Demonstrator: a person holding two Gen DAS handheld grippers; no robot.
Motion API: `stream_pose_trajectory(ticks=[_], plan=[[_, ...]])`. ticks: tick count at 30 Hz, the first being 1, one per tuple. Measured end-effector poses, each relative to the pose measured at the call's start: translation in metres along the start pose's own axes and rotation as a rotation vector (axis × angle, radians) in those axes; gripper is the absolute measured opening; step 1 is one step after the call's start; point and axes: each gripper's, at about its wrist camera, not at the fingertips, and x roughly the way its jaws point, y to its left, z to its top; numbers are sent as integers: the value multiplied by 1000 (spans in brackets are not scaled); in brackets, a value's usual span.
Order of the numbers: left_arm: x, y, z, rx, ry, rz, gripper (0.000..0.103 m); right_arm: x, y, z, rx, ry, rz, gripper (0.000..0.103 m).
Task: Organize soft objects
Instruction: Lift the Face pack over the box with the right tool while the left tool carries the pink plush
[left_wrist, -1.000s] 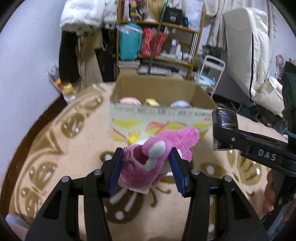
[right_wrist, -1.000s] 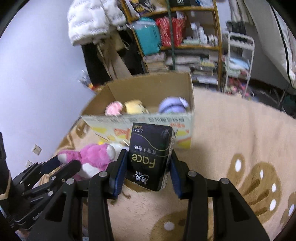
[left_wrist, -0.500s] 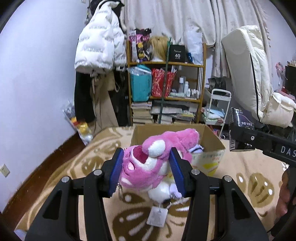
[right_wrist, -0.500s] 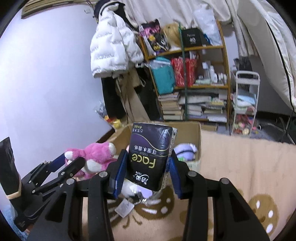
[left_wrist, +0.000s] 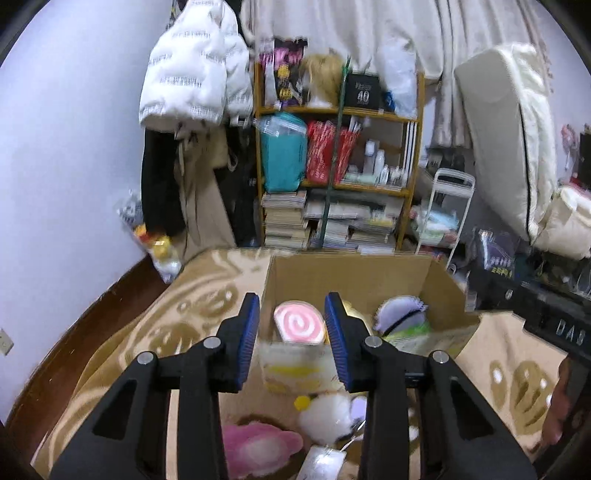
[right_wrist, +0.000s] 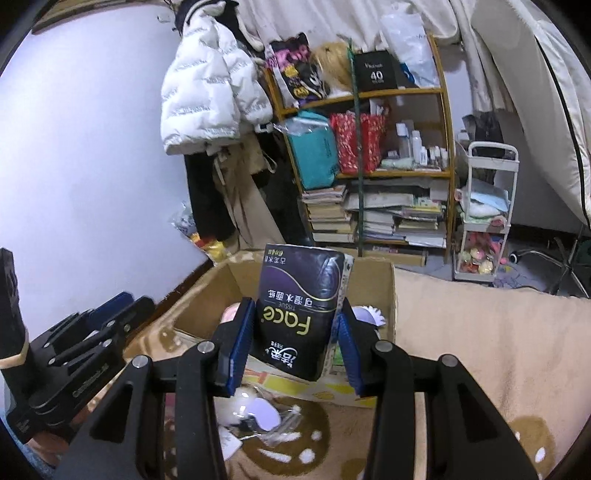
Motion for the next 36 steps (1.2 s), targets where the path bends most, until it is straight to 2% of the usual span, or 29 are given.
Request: stream_pose_trajectory(ticks=[5,6,7,9,12,14,16,23,27,30,33,36], plan=[[20,19,-16,-68,183,-10,37,16,-8,-7,17,45,4,46],[22,22,-19,-77,213,-3,44,18,-9,-8,15,51,3,46],[22,25,-21,-80,231,0,62,19,-9,-9,13,55,3,46],[19,32,-26,-101,254,27,81,20,-9,-10,12,57,6,46],[14,40,-31,-109,269,82,82,22,-9,-11,14,62,12,46],[17,42,-33,-90,300,121,86,22,-9,-11,15,67,16,46],[20,44,-37,-73,317,159,94,23,-9,-14,17,74,16,46],[60,75,-46,-91,478,266,95,27,-10,-17,12,90,3,46],[81,90,-49,-72,574,270,95,30,-12,-19,13,102,1,46],[89,99,-56,-102,607,291,95,32,-12,-20,15,111,0,46],[95,105,-64,-136,645,266,95,34,-12,-21,16,116,1,46],[104,103,-68,-124,668,261,95,35,-13,-21,17,125,2,46]])
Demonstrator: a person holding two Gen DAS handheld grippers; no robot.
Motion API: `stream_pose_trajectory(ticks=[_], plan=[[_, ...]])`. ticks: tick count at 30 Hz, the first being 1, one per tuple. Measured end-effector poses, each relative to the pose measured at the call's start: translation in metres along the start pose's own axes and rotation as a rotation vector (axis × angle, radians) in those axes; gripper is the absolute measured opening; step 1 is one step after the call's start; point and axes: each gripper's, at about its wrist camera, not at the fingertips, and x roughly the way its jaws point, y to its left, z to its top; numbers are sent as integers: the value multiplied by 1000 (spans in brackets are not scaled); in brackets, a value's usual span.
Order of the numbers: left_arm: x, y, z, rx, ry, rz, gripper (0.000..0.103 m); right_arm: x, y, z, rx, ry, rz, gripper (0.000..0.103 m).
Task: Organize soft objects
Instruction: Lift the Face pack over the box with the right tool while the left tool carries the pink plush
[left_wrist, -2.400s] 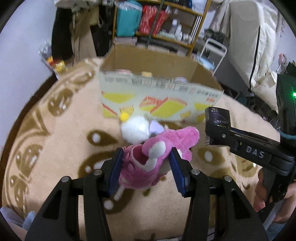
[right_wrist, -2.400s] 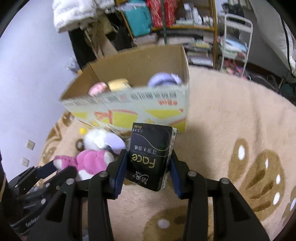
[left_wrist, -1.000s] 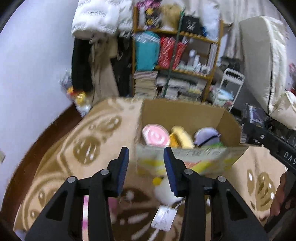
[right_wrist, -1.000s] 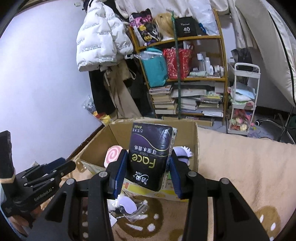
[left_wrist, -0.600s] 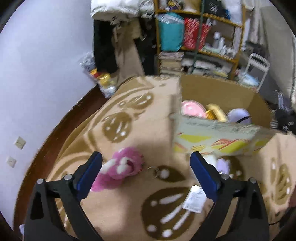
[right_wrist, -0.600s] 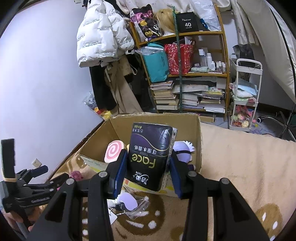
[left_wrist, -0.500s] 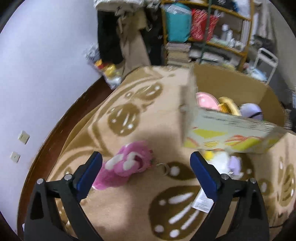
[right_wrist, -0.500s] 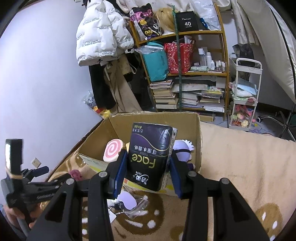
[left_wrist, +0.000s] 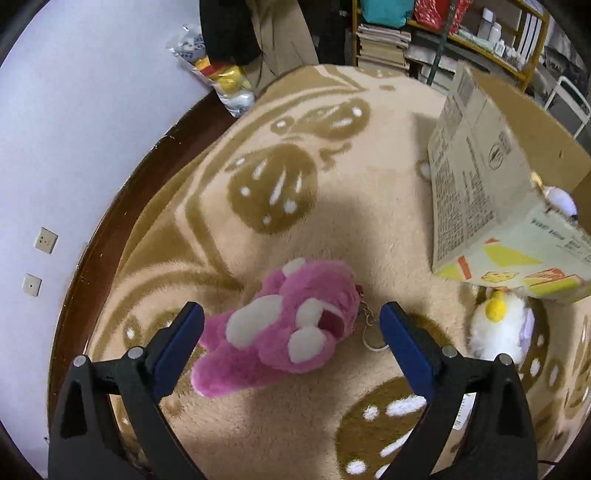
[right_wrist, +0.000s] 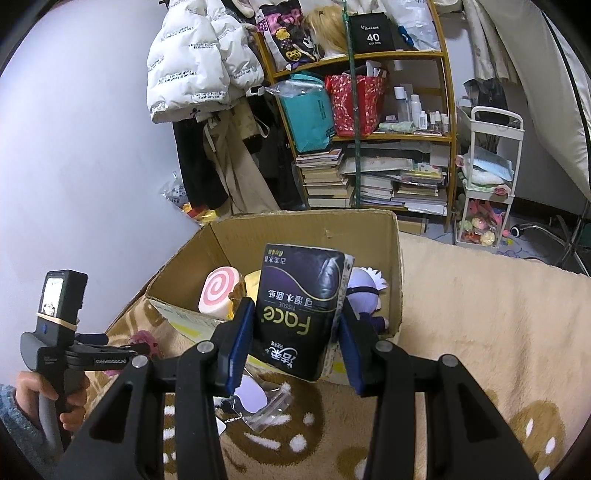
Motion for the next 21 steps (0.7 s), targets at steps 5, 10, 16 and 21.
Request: stream_pose_trajectory(ticks=[5,10,16,21], plan=[[24,-3,2,-18,60,-30,95,2,1,-1,-5,10,-3,46],[32,-7,1,3,63,19,73,3,1,-2,-7,14,-5,46],[12,-7,-3,-11,-1,-24,69,3,0,-3,-9,14,-4,46],[-40,-11,-7,-3,-167,-50,69,1,-1,-4,-11,6,-4,46]])
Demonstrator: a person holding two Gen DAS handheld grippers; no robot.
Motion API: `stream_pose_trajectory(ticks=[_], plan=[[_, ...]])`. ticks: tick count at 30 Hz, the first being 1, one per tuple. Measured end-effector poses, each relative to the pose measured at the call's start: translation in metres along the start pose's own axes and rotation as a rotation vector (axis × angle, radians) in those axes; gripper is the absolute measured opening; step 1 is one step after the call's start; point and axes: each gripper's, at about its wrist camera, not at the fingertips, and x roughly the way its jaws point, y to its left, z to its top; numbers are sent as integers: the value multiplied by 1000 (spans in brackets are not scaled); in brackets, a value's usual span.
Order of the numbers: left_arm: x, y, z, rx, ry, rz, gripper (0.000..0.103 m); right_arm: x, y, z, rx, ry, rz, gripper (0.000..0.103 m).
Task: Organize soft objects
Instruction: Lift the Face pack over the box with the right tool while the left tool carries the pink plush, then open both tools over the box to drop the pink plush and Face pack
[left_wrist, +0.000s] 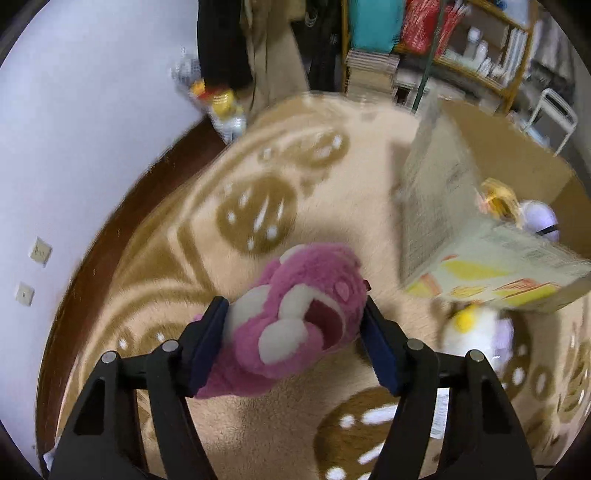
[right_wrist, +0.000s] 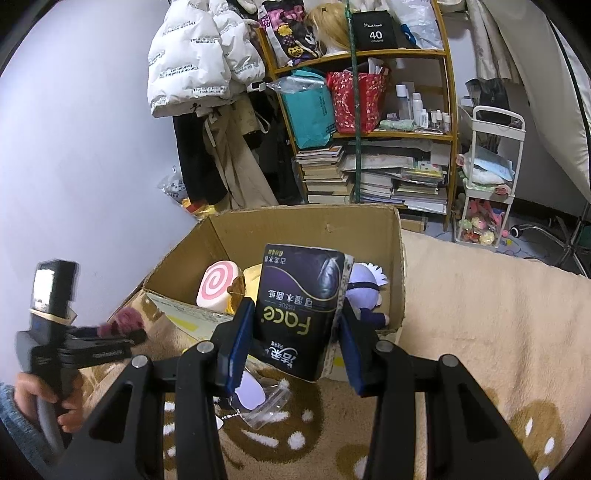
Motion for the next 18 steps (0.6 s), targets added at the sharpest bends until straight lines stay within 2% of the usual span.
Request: stream_pose_trajectory(ticks=[10,14,18], plan=[[-95,-13,28,28,-347,-89,70,0,1,8,-3,-25,-2,46],[-115,-33,39,82,-424,-156,70,4,1,16,-14,-30,-3,46],[-117,-61,47,141,-469,-211,72,6,-3,21,-12,-46,-7,47]])
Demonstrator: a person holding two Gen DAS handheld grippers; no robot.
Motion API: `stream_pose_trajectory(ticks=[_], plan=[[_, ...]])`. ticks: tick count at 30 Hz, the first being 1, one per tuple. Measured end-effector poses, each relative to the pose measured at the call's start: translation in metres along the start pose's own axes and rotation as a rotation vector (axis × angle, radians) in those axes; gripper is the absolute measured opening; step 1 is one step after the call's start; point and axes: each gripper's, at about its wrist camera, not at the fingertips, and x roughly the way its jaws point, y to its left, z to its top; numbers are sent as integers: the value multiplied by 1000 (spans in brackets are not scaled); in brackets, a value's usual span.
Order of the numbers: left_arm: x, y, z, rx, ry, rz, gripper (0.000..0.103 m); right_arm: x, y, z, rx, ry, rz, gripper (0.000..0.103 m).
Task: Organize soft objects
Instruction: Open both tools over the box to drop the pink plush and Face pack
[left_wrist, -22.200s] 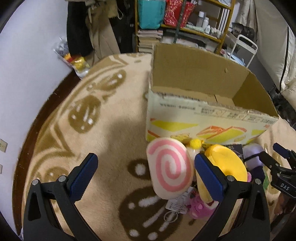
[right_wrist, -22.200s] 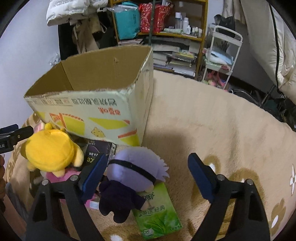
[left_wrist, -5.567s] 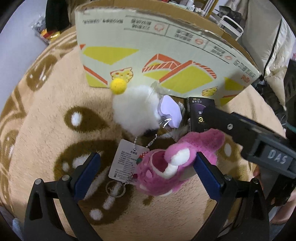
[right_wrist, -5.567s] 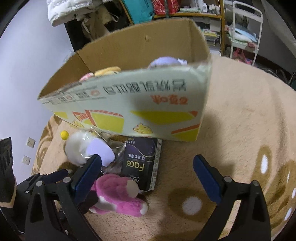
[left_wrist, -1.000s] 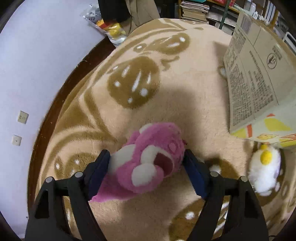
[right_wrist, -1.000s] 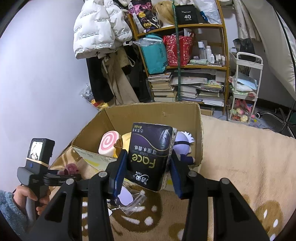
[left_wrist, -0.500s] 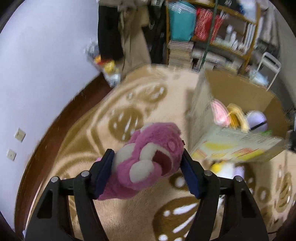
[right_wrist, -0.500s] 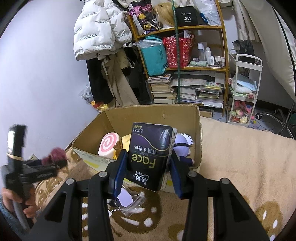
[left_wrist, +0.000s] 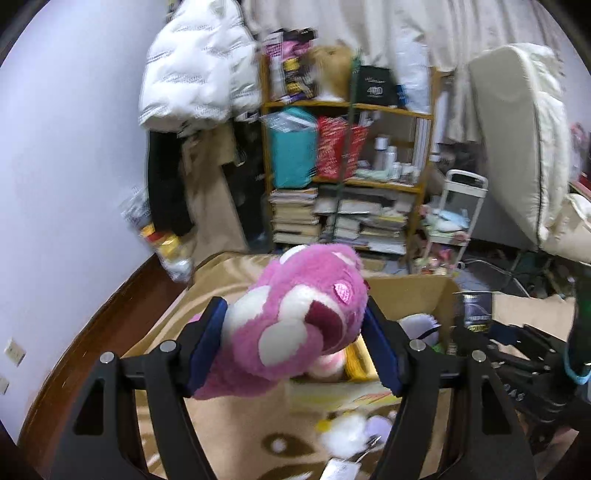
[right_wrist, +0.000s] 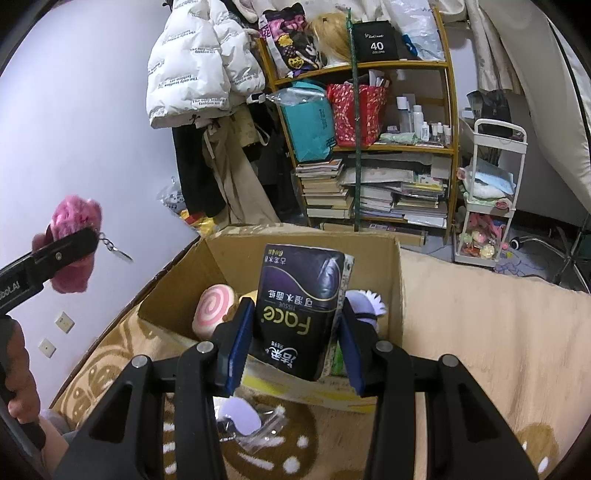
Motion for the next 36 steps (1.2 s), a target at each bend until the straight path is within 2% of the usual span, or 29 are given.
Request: stream_pose_trajectory(ticks=[5,11,15,17,19,23,25,28,31,36], plan=[[24,-26,-2,49,8,-54,72,4,-5,1,28,-17,12,47],[54,-29,-5,14,48,-79,75,10,-10,-1,39,-32,-1,49],[66,-31,-12,19,78,-80,79,16,-13,-1,50,-17,16,51],[68,-33,-14,39,74,-52,79,21,-14,-2,54,1,19,52],[68,-33,-15,62,76,-25,87,23,-16,-2,63,10,19,57],[63,-27,-15,40,79,-26,91,16,-19,-3,74,-10,4,67],[59,-23,-14,27,83,-21,95,10,-22,-1,86,-19,0,78],[50,-14,-15,12,89,-14,96,-3,-22,-1,102,-45,-2,88],[39,-6,-18,-18,103,-18,99,-14,-18,-2,103,-52,-3,93],[18,8,-24,-52,126,-30,100,-32,-5,-9,71,-47,-12,98]])
